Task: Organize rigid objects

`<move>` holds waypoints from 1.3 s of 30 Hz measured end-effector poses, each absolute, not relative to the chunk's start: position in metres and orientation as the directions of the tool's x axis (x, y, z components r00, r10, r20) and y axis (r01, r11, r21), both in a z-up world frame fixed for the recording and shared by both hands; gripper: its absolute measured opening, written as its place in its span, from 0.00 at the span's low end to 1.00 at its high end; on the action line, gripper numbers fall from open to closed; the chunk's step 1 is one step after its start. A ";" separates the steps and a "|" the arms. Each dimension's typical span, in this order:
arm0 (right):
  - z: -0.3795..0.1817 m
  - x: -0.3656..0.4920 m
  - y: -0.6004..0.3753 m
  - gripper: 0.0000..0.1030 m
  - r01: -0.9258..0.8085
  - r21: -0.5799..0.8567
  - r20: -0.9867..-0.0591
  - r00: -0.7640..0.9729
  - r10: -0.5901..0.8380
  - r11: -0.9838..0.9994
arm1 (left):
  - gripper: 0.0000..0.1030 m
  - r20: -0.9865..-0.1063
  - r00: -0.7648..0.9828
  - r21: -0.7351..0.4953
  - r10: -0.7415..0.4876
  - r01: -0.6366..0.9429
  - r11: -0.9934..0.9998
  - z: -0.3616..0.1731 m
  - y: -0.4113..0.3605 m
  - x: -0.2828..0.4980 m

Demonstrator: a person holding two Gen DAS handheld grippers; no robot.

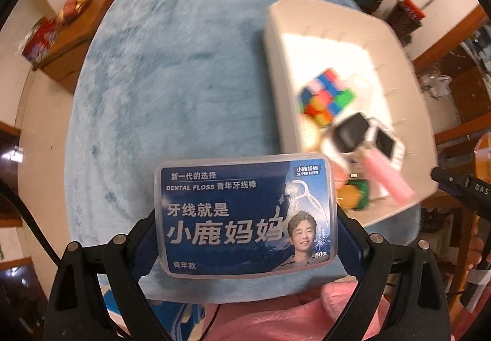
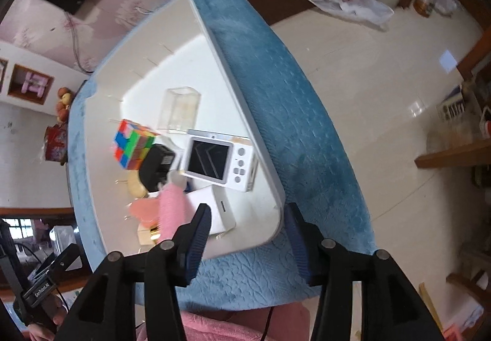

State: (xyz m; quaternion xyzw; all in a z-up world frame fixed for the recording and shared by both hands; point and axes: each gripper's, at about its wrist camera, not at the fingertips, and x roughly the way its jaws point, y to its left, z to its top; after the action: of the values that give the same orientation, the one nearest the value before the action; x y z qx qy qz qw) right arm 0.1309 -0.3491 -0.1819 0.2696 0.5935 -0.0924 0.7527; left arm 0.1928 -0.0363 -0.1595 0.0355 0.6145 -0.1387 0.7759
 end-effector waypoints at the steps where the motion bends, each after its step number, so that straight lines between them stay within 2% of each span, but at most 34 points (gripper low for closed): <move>1: -0.179 0.130 -0.347 0.53 0.447 0.302 -0.940 0.286 0.186 0.842 | 0.92 -0.958 0.219 -0.121 -0.183 0.271 0.955 -0.157 -0.041 0.188; 10: -0.152 0.125 -0.340 0.70 0.353 0.338 -0.915 0.340 0.217 0.872 | 0.92 -0.912 0.323 -0.128 -0.251 0.357 0.925 -0.134 -0.083 0.169; 12: -0.149 0.125 -0.340 0.76 0.340 0.346 -0.910 0.348 0.225 0.874 | 0.92 -0.902 0.347 -0.123 -0.256 0.363 0.924 -0.128 -0.091 0.167; 18: -0.141 0.117 -0.340 0.78 0.314 0.359 -0.901 0.364 0.238 0.879 | 0.92 -0.859 0.407 -0.178 -0.312 0.334 0.926 -0.115 -0.099 0.171; 25: -0.139 0.110 -0.334 0.78 0.287 0.380 -0.890 0.373 0.263 0.879 | 0.92 -0.846 0.427 -0.220 -0.320 0.267 0.938 -0.116 -0.093 0.177; 32: -0.133 0.111 -0.317 0.78 0.234 0.378 -0.879 0.394 0.268 0.896 | 0.92 -0.863 0.432 -0.205 -0.262 0.175 0.963 -0.118 -0.071 0.170; 36: -0.128 0.116 -0.304 0.78 0.207 0.379 -0.872 0.406 0.273 0.902 | 0.92 -0.853 0.453 -0.231 -0.260 0.120 0.966 -0.106 -0.053 0.164; 39: -0.122 0.121 -0.291 0.79 0.179 0.384 -0.861 0.423 0.281 0.906 | 0.92 -0.839 0.495 -0.205 -0.228 0.101 0.974 -0.092 -0.040 0.160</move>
State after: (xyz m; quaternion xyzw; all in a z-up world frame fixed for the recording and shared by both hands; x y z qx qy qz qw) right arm 0.1212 -0.2912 -0.1220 0.2148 0.5361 0.0313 0.8158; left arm 0.1595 -0.0398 -0.0924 -0.0644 0.4936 -0.0952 0.8621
